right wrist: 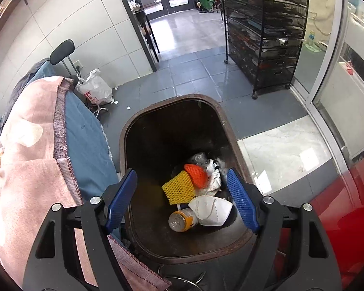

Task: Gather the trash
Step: 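Lower the green snack bag into the bin and open the left tool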

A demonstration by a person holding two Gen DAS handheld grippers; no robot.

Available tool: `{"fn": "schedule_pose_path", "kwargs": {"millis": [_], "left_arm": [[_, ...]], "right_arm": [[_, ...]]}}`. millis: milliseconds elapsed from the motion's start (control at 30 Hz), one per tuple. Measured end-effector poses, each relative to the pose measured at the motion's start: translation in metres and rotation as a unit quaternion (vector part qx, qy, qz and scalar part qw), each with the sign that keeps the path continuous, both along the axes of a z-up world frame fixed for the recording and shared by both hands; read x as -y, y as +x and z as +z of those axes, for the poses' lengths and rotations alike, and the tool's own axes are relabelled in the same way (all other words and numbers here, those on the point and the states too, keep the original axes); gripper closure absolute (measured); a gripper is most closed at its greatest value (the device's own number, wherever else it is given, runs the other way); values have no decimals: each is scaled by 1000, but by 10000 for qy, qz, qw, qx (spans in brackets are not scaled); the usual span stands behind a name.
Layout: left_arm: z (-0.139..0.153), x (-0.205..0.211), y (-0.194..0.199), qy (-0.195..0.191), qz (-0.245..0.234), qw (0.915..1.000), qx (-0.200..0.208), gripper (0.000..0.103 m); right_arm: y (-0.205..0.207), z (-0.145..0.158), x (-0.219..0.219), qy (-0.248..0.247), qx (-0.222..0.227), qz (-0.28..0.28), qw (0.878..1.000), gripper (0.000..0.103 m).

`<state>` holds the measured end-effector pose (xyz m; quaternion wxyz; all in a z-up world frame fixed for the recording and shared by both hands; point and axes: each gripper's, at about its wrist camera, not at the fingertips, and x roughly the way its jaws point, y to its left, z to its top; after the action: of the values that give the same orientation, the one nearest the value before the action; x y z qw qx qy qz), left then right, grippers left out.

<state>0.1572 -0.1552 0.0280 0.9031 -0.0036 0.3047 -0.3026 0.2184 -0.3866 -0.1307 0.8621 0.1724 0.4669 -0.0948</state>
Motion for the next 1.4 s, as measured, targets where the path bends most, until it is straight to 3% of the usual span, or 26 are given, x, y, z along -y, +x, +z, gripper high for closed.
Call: {"fn": "schedule_pose_path", "kwargs": {"millis": [400,800,867,933,1033,1200,1400], "left_arm": [[-42,72,25,239,-595,9961,-610,70],[-77,100,36,542,-879,9895,-1012,67],[-81,102,36,579,-920,9882,-1075,58],[-81,98,34,566,-880,9891,-1037,37],[-79,95,31,503,-858,9904,-958,22],[-75,95,27,526,-853,9917,-802,10],[-68,90,20,537,-871,9925,-673,7]], "right_arm": [[-19,10,23,-66,107,-258,9996,27],[-27,9,41,-36,111,-507,9986,27],[-26,9,41,-30,105,-509,9986,26],[-25,8,41,-28,100,-509,9987,26],[-25,8,41,-29,105,-498,9987,26],[-24,9,39,-42,111,-488,9987,26],[-23,13,35,-69,142,-454,9988,26]]}}
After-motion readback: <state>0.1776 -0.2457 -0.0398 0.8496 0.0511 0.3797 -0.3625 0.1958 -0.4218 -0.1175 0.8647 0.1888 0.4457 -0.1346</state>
